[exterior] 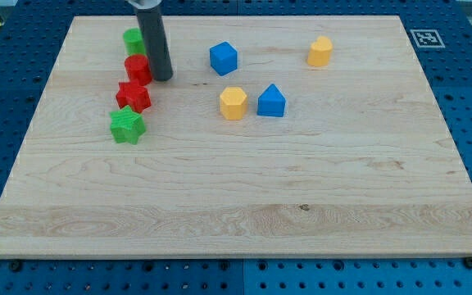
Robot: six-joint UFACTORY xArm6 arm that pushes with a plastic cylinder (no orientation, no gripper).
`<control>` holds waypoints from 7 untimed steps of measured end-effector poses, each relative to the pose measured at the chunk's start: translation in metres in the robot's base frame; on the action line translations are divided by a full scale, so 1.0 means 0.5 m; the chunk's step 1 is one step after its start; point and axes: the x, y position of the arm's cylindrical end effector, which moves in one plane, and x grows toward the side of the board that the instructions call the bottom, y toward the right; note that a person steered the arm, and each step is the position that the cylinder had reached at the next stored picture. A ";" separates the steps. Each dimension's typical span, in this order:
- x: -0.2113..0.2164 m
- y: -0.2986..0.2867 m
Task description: Adjust the blue blocks vertically above the yellow hexagon
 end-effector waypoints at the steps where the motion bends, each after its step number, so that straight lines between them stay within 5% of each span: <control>1: 0.013 0.102; 7: -0.052 0.133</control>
